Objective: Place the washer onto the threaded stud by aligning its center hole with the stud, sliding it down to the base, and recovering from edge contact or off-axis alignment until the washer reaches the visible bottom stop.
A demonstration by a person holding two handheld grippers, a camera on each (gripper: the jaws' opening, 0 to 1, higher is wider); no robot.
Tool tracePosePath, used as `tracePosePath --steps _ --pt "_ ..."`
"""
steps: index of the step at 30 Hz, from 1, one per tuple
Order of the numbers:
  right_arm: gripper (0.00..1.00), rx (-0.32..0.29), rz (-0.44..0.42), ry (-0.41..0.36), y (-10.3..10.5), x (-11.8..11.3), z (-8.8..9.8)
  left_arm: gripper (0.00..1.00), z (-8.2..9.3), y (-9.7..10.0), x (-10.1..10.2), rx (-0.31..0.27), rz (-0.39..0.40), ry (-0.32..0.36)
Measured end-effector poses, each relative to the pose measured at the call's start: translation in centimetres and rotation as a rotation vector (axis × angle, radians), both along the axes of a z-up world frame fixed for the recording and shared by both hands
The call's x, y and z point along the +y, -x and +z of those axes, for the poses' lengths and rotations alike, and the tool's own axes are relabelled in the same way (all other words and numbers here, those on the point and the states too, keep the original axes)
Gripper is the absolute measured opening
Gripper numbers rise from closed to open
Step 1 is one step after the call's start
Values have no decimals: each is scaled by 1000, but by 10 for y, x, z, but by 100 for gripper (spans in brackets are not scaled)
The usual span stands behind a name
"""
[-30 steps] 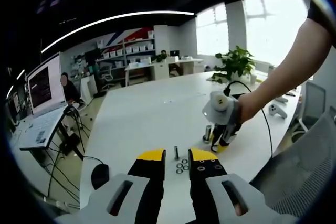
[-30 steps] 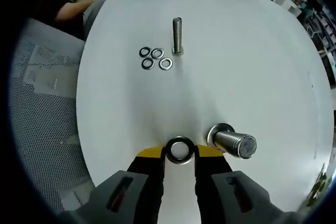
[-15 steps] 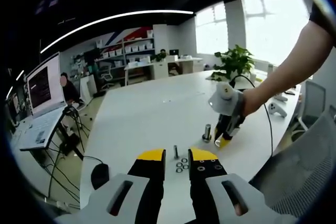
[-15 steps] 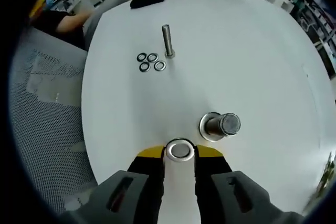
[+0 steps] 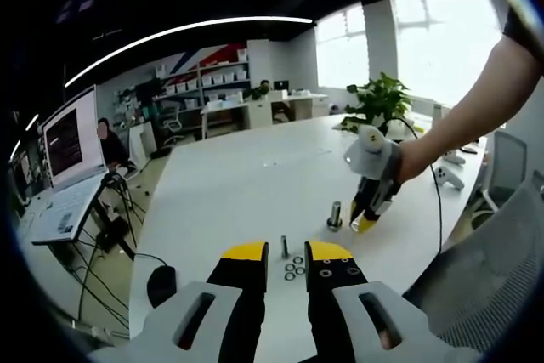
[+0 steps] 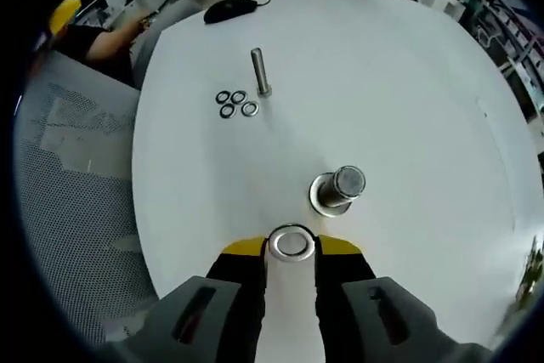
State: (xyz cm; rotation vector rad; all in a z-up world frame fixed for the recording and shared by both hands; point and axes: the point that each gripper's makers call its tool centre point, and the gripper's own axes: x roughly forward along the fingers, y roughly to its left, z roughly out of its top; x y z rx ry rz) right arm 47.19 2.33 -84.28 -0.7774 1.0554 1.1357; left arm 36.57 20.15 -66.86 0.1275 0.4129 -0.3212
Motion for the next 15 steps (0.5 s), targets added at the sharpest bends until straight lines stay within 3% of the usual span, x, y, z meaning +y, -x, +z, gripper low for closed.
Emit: tracePosePath --steps 15 --pt "22 -57 -14 -60 -13 2 30 15 -1 0 -1 2 -7 -3"
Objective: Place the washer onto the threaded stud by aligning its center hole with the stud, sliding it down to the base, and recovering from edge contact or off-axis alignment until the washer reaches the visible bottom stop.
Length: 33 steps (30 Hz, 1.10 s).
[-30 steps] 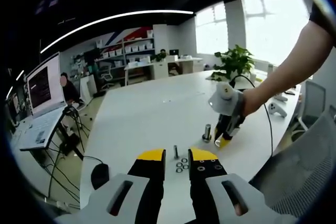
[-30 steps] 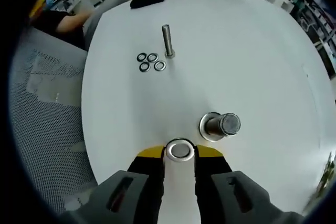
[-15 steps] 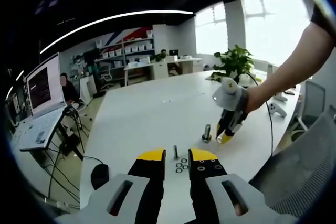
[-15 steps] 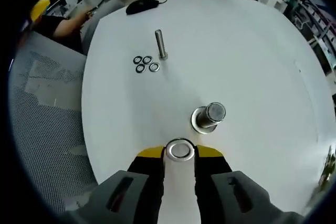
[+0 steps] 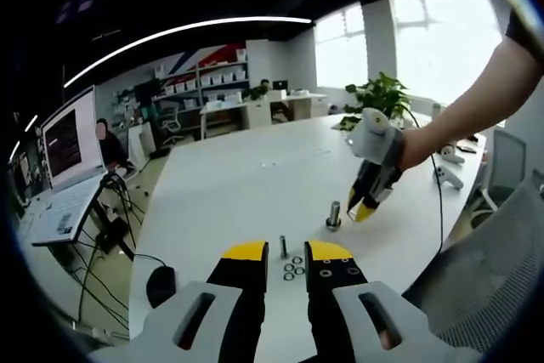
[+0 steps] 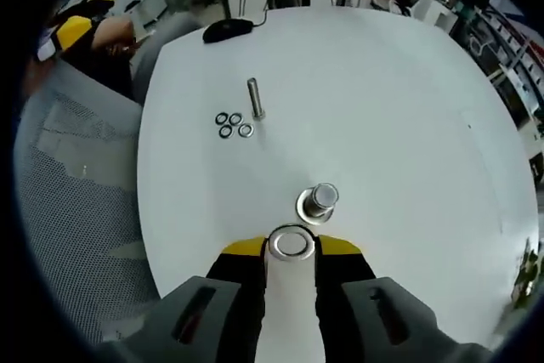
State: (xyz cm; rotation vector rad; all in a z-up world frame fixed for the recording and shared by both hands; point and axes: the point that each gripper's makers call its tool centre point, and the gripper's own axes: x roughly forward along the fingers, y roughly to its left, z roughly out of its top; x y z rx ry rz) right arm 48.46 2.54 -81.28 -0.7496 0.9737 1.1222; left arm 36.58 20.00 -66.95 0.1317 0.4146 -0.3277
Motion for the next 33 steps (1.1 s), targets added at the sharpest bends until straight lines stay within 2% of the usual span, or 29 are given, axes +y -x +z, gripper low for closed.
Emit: tracePosePath --steps 13,21,26,33 --pt "22 -68 24 -32 -17 12 29 15 1 1 0 -3 0 1" --pt "22 -74 58 -17 -22 27 26 15 0 1 0 0 -1 -1" --pt "22 -70 84 36 -25 25 17 15 0 1 0 -1 0 0" --pt "22 -62 83 48 -28 25 16 15 0 1 0 -2 -1 2"
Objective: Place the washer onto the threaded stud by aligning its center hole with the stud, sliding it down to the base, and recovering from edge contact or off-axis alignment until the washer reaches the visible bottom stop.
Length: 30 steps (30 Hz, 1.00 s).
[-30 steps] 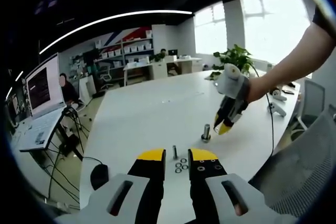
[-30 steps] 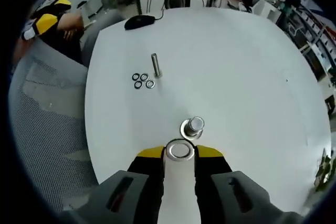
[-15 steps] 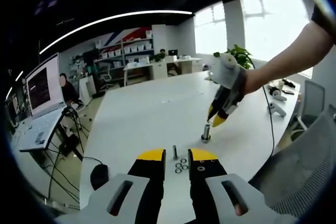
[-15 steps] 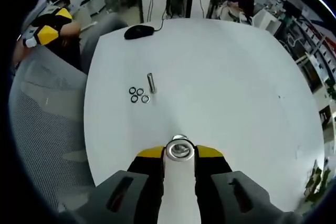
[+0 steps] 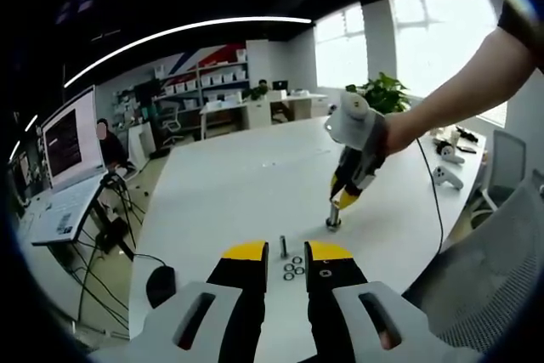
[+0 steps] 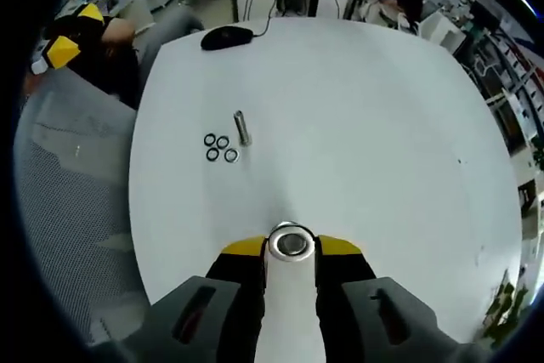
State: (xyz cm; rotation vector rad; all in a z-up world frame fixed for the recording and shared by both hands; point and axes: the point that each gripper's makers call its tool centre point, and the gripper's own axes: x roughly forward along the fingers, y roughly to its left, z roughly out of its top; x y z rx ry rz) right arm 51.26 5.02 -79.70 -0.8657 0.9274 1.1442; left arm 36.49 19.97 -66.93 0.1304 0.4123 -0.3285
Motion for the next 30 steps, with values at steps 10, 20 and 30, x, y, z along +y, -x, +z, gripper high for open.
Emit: tracePosePath --steps 10,20,30 --pt "22 20 9 36 0 2 -10 15 -1 1 -1 6 -5 0" --pt "23 39 1 37 0 1 -19 15 -2 1 -1 10 -7 -2" --pt "25 54 -28 25 0 -4 -17 15 -4 0 -2 17 -15 -7"
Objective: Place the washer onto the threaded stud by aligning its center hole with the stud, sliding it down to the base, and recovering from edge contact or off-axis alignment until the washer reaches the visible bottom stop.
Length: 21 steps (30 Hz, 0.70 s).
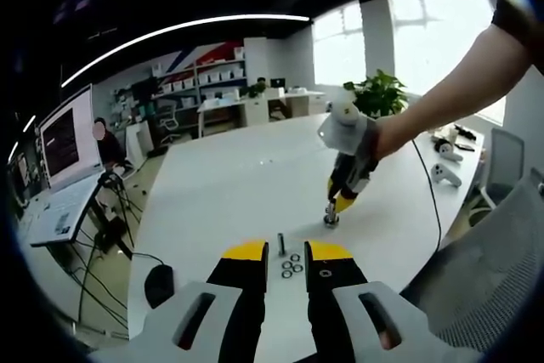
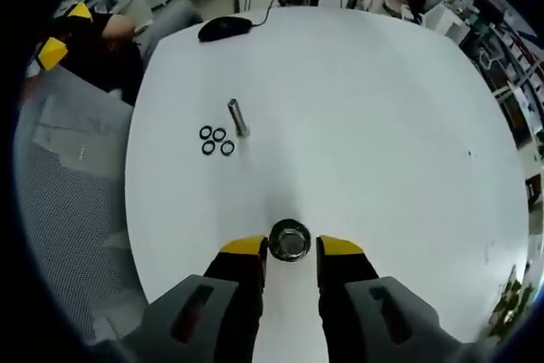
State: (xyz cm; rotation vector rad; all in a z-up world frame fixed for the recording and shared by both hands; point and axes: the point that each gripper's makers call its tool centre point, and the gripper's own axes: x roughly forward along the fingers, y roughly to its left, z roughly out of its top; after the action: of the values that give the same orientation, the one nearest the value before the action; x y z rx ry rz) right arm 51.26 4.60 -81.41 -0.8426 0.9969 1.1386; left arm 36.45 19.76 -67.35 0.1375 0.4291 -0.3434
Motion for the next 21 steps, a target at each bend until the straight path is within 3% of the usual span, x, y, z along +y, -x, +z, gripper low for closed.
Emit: tracePosePath --steps 7,17,21 --pt "25 -16 -45 -79 3 -1 13 15 0 0 1 1 4 1" --pt "26 -122 -195 -308 -6 -7 60 15 -1 1 -4 7 -15 1" --pt "26 -115 -276 -414 1 -10 78 15 -2 1 -4 10 -19 1"
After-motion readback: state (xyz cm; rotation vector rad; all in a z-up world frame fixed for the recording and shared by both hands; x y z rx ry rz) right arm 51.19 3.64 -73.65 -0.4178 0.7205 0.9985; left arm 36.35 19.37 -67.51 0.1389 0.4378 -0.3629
